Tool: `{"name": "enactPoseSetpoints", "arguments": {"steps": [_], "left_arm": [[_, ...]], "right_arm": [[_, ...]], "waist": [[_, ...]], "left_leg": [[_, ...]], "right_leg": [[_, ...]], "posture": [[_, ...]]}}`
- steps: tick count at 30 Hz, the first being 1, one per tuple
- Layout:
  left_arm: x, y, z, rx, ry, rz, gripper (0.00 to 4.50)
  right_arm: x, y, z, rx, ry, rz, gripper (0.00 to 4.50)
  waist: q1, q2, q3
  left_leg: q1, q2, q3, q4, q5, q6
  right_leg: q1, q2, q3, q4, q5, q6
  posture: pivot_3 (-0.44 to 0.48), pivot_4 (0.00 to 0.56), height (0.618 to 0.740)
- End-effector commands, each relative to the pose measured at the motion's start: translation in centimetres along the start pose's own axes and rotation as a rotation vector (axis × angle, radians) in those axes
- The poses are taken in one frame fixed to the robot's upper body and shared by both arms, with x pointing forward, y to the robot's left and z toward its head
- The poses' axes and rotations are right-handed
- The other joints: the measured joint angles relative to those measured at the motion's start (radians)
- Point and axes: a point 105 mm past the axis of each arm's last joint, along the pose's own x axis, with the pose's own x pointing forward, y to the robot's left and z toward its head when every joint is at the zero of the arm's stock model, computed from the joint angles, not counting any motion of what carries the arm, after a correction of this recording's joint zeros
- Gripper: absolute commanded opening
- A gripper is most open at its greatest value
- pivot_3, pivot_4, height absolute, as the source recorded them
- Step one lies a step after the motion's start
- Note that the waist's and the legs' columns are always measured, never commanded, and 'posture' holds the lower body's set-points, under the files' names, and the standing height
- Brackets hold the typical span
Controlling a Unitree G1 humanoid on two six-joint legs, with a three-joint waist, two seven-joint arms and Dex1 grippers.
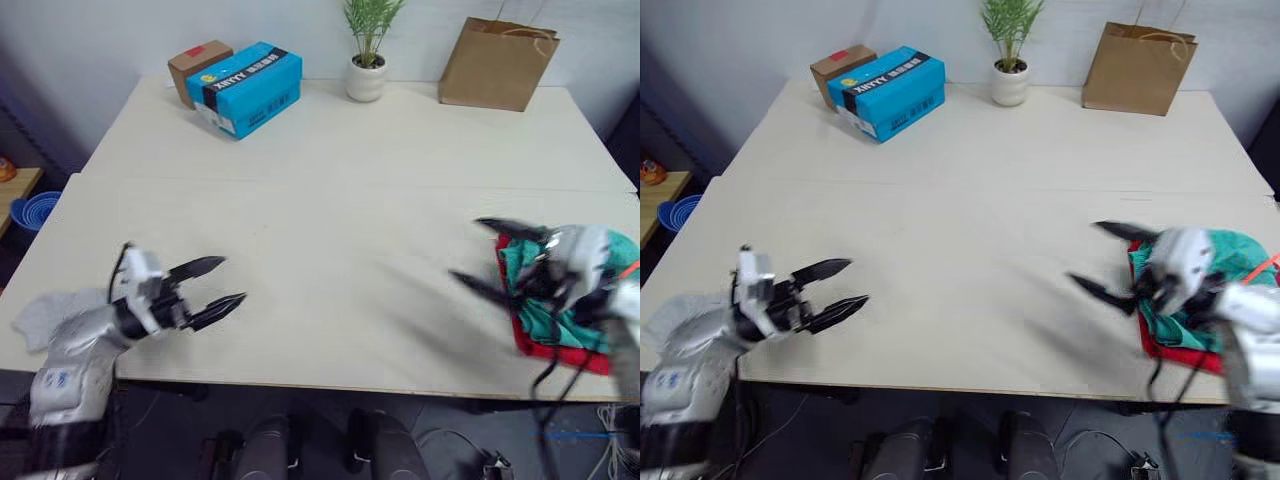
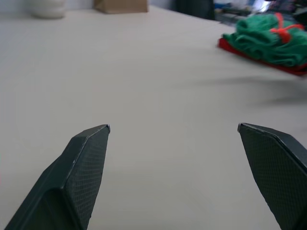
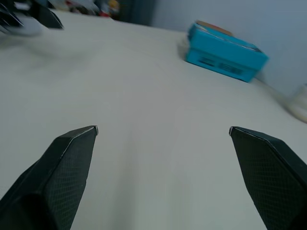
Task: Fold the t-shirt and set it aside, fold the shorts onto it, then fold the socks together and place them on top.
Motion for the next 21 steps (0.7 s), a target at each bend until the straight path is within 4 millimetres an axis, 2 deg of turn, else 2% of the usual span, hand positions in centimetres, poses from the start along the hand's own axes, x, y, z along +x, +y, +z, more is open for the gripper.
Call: {"name": "enactPoseSetpoints", "arguments": {"steps": [1, 6, 9, 13, 16, 21], "left_arm": [[-4.2, 0.7, 1.1, 0.119, 0.015, 0.202, 4.50], [-12.7, 0.7, -1.4, 0.061, 0.120, 0.589, 4.50], [-16.9, -1.4, -3.3, -0.003, 0.216, 0.769, 4.50], [-21.2, -3.3, -4.2, -0.061, 0.278, 0.974, 4.50], [-22.0, -3.9, -3.9, -0.054, 0.316, 0.991, 4.50], [-18.2, -2.3, -2.0, 0.018, 0.329, 0.883, 4.50]], "right_arm": [[0.8, 2.8, -0.3, -0.101, -0.044, 0.146, 4.48], [2.3, 4.0, 0.2, -0.020, -0.151, 0.179, 4.48], [2.7, 5.0, 0.4, -0.005, -0.180, 0.219, 4.48], [2.8, 6.0, 0.1, 0.019, -0.185, 0.244, 4.48], [3.0, 6.2, -0.1, 0.032, -0.188, 0.245, 4.48], [3.4, 6.4, -0.1, 0.048, -0.198, 0.266, 4.48]], "waist": [[0.002, -0.001, 0.000], [-0.004, -0.002, -0.001], [-0.004, -0.004, -0.001], [0.001, -0.008, -0.002], [0.011, -0.009, -0.002], [0.020, -0.009, -0.002]], "left_leg": [[0.000, 0.000, 0.000, 0.001, -0.001, 0.001], [0.001, 0.000, 0.000, 0.001, -0.007, 0.002], [0.002, 0.000, -0.001, 0.000, -0.008, 0.002], [0.001, 0.001, -0.001, 0.000, -0.009, 0.002], [0.001, 0.001, -0.004, 0.000, -0.009, 0.002], [-0.001, 0.003, -0.004, -0.002, -0.010, 0.003]], "right_leg": [[0.000, 0.000, 0.000, 0.000, 0.000, 0.000], [0.002, -0.001, 0.000, -0.003, 0.000, 0.001], [0.002, -0.001, 0.000, -0.003, 0.000, 0.000], [0.001, -0.001, 0.000, -0.005, -0.001, -0.001], [-0.001, 0.000, -0.002, -0.009, -0.001, -0.002], [0.006, 0.002, -0.001, -0.018, -0.005, -0.008]], "posture": [[0.000, 0.150, 0.740], [0.000, 0.150, 0.740], [0.000, 0.150, 0.740], [0.000, 0.150, 0.740], [0.000, 0.150, 0.740], [0.000, 0.150, 0.740]]}}
